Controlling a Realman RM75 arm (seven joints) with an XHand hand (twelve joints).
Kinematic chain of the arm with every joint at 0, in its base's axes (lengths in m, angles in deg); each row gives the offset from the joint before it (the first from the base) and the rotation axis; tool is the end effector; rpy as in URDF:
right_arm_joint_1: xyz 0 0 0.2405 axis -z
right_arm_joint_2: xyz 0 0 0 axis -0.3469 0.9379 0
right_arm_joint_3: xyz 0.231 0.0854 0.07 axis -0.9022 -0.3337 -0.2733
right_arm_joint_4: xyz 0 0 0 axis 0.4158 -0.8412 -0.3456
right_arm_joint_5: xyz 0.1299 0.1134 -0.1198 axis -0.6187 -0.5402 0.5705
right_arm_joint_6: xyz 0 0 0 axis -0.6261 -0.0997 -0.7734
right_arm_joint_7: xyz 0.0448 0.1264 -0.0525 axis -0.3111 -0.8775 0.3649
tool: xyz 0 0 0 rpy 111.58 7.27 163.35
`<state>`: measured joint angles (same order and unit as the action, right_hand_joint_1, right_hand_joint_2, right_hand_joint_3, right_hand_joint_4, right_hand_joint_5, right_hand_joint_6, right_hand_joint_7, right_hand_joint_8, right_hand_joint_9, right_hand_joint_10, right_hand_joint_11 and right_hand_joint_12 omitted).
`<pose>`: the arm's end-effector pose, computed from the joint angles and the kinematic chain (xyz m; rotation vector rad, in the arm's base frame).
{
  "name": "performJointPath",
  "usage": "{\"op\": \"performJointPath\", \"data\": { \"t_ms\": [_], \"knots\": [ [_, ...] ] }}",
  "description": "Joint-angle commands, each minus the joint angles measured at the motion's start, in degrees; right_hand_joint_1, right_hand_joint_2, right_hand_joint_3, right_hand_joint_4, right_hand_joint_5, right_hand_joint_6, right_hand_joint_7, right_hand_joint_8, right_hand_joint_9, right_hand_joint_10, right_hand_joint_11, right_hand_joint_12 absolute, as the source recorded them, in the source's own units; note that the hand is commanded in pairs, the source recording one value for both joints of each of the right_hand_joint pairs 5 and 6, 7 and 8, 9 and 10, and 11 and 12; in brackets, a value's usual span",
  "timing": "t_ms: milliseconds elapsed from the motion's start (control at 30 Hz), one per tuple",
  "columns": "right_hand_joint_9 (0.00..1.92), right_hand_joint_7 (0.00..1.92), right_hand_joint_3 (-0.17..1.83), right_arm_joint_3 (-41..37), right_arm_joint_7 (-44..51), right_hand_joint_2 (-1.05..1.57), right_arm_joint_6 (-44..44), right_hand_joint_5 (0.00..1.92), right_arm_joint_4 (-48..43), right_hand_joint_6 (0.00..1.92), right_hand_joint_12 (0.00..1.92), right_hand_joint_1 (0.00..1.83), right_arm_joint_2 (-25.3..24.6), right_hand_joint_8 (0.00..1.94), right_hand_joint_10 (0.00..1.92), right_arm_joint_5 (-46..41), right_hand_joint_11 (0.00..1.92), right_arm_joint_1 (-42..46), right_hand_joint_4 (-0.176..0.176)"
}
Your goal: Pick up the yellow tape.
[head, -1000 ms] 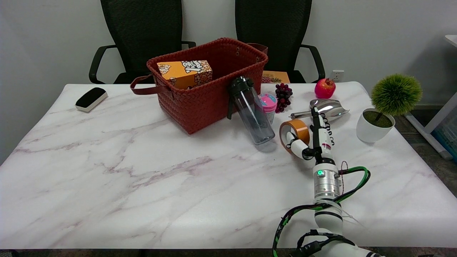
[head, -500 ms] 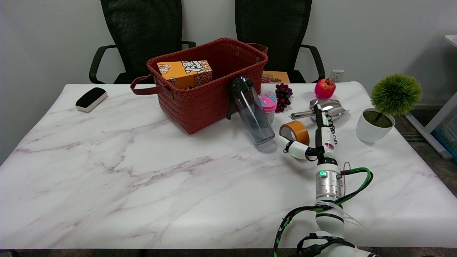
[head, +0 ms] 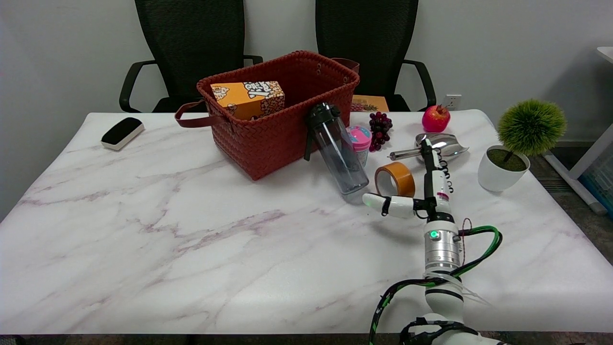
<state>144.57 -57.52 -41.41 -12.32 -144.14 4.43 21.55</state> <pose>-0.3314 -0.2719 0.3329 0.9934 -0.3977 1.1000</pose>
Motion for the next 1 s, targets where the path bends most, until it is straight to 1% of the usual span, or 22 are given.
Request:
{"op": "performJointPath", "data": {
  "t_ms": [33,133,300,533,633,667,700,733,767,800,867,933,1000],
  "knots": [
    [0.01,0.26,0.39,0.2,-0.6,0.00,1.2,0.12,0.2,0.12,0.30,1.23,0.4,0.26,0.01,0.2,0.30,0.2,0.000],
    [0.01,0.32,0.42,-0.1,-0.6,-0.03,3.0,0.14,0.2,0.14,0.36,1.24,0.4,0.32,0.01,0.0,0.36,0.1,0.000],
    [0.01,0.39,0.44,-0.7,-0.6,-0.04,4.9,0.17,0.3,0.17,0.39,1.23,0.4,0.39,0.01,0.0,0.39,-0.1,0.000],
    [0.01,0.40,0.44,-2.3,-0.1,-0.04,8.2,0.18,0.6,0.18,0.40,1.25,0.4,0.40,0.01,-0.1,0.40,-0.4,0.000],
    [0.01,0.41,0.43,-2.8,-0.1,-0.04,9.3,0.19,0.7,0.19,0.41,1.25,0.4,0.41,0.01,0.0,0.41,-0.6,0.000],
    [0.01,0.41,0.43,-2.9,-0.1,-0.03,9.3,0.19,0.7,0.19,0.45,1.25,0.4,0.41,0.01,0.1,0.45,-0.7,0.000],
    [0.02,0.42,0.42,-2.9,-0.1,-0.03,9.3,0.19,0.7,0.19,0.61,1.25,0.4,0.42,0.02,0.2,0.61,-0.7,0.000],
    [0.03,0.45,0.43,-2.9,-0.1,-0.02,9.3,0.19,0.7,0.19,0.90,1.24,0.4,0.45,0.03,0.3,0.90,-0.8,0.000],
    [0.05,0.51,0.45,-2.9,-0.1,-0.01,9.3,0.20,0.8,0.20,1.14,1.22,0.4,0.51,0.05,0.3,1.14,-0.9,0.000],
    [0.14,0.66,0.50,-2.9,-0.1,0.00,9.3,0.24,0.9,0.24,1.38,1.21,0.4,0.66,0.14,0.4,1.38,-1.0,0.000],
    [0.28,0.81,0.57,-2.7,-0.1,0.03,9.1,0.34,1.0,0.34,1.56,1.20,0.4,0.81,0.28,0.4,1.56,-1.1,0.000],
    [0.45,0.99,0.62,-2.6,-0.4,0.06,8.8,0.46,1.1,0.46,1.69,1.18,0.4,0.99,0.45,0.4,1.69,-1.2,0.000],
    [0.68,1.17,0.64,-2.4,-0.5,0.14,8.6,0.58,1.1,0.58,1.78,1.16,0.4,1.17,0.68,0.4,1.78,-1.2,0.000]
  ]
}}
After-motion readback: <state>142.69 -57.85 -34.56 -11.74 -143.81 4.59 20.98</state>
